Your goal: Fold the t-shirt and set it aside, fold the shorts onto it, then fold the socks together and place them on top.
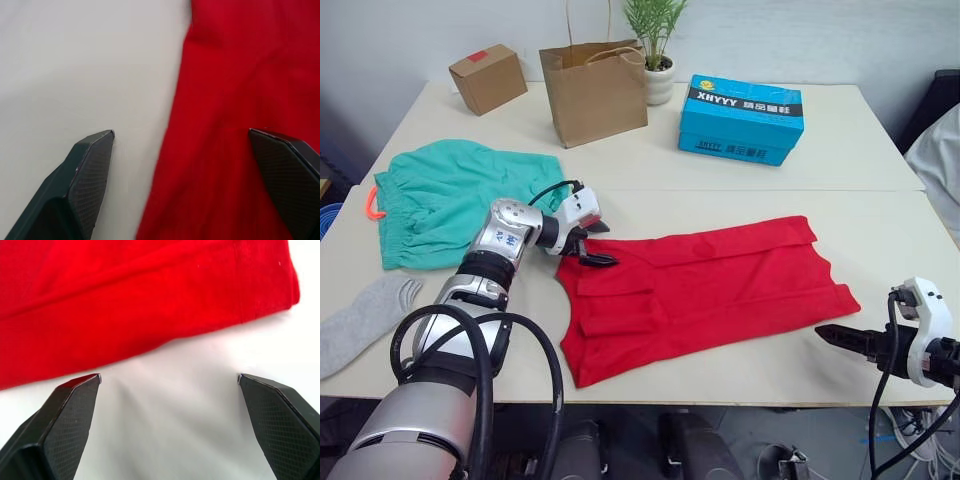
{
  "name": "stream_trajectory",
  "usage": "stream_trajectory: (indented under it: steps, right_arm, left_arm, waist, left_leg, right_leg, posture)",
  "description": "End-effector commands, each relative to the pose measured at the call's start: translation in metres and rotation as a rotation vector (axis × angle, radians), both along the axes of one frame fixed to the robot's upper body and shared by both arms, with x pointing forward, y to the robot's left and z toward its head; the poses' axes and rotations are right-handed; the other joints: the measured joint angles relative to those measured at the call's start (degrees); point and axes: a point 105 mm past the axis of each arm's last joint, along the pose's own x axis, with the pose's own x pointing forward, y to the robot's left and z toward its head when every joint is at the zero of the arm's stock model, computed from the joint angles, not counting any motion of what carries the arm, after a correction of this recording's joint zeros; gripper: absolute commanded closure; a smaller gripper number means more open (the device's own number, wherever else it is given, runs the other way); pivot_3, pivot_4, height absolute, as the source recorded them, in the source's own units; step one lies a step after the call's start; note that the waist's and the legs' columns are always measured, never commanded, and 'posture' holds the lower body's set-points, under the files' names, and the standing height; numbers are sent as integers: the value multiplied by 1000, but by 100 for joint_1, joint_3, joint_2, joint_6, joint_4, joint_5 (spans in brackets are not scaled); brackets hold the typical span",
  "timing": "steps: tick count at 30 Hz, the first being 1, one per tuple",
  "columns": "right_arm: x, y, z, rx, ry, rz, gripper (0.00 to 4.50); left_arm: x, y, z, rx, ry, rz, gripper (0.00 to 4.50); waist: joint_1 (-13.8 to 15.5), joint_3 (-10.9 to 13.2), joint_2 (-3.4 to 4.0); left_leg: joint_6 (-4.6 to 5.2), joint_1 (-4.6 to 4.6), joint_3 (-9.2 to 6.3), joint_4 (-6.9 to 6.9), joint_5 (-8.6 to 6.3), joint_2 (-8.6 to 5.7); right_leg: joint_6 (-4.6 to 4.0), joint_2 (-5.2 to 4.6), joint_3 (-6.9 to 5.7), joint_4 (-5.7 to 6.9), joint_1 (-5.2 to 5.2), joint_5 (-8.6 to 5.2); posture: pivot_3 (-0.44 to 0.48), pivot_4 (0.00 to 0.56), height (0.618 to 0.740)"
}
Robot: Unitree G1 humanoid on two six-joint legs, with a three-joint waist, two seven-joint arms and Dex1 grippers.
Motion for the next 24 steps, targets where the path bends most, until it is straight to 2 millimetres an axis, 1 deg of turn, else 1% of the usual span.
stream_trajectory:
  steps: [1, 5, 8, 9, 12, 14, 16, 18, 19, 20, 21, 23, 24]
  right_arm:
    - [16, 6, 6, 46, -38, -20, 18]
    - [31, 13, 3, 54, -22, -29, 18]
    - [44, 13, 1, 92, -20, -87, 622]
    - [49, 9, 1, 115, -26, -130, 893]
    - [57, 14, -2, 135, -13, -139, 1971]
    - [60, 15, -1, 122, -13, -131, 2630]
    - [65, 14, 4, 107, -33, -132, 3339]
    - [69, 12, 8, 100, -55, -135, 3952]
    - [71, 10, 11, 97, -70, -135, 4380]
    - [75, 9, 14, 89, -89, -134, 4500]
    - [78, 8, 16, 83, -101, -132, 4500]
    - [85, 4, 20, 49, -131, -123, 4500]
    - [89, 2, 22, 27, -146, -117, 4500]
  left_arm:
    - [-2, -4, -3, -37, 84, 10, 0]
    - [-2, -7, -7, -72, 126, 33, 0]
    - [-6, -6, -12, -65, 155, 18, 614]
    - [-7, -5, -14, -52, 156, 16, 889]
    - [-12, 3, -24, 10, 148, -8, 1862]
    - [-13, 5, -25, -24, 151, 1, 2466]
    - [-13, 7, -25, -77, 150, 24, 3089]
    - [-11, 9, -28, -102, 158, 66, 3661]
    - [-10, 12, -31, -107, 159, 102, 4039]
    - [-10, 14, -35, -113, 153, 126, 4312]
    - [-10, 16, -37, -118, 148, 140, 4481]
    - [-11, 16, -36, -164, 123, 160, 4481]
    - [-14, 17, -36, -157, 94, 155, 4481]
  waist:
    - [-19, -1, -1]
    - [-3, -1, -1]
    - [-19, -4, -6]
    - [-20, -4, -6]
    - [-34, -7, -10]
    - [-46, -8, -10]
    - [-81, -9, -9]
    - [-108, -9, -9]
    - [-114, -9, -9]
    - [-127, -11, -7]
    - [-128, -13, -2]
    - [-127, -16, 3]
    - [-128, -18, 6]
  left_leg:
    - [5, 3, 3, 0, -1, -2]
    - [27, 7, -2, -5, 6, -20]
    - [28, 8, -2, -3, 7, -20]
    - [26, 8, -1, -2, 8, -20]
    - [19, 8, 2, -2, 12, -20]
    - [18, 10, 4, -3, 13, -19]
    - [18, 11, 6, -4, 12, -17]
    - [21, 12, 7, -5, 11, -17]
    - [21, 12, 7, -4, 10, -17]
    - [22, 12, 7, -4, 10, -17]
    - [23, 14, 10, -3, 10, -18]
    - [24, 19, 13, -3, 11, -19]
    - [24, 21, 13, -4, 11, -19]
  right_leg:
    - [4, -2, 4, 1, 1, 3]
    - [12, -14, 9, 11, 3, 10]
    - [14, -14, 11, 11, 6, 12]
    - [14, -14, 12, 11, 6, 13]
    - [15, -14, 13, 11, 6, 13]
    - [15, -14, 14, 11, 6, 13]
    - [14, -14, 15, 11, 6, 13]
    - [15, -14, 16, 12, 6, 13]
    - [15, -14, 16, 13, 6, 13]
    - [15, -14, 16, 14, 6, 13]
    - [15, -15, 19, 16, 6, 13]
    - [16, -15, 23, 20, 8, 13]
    - [16, -15, 23, 21, 9, 13]
  posture:
    - [0, 150, 740]
    - [0, 150, 740]
    - [0, 150, 740]
    - [0, 150, 740]
    - [0, 150, 740]
    - [0, 150, 740]
    - [0, 150, 740]
    - [0, 150, 740]
    - [0, 150, 740]
    - [0, 150, 740]
    - [0, 150, 740]
    - [0, 150, 740]
    - [0, 150, 740]
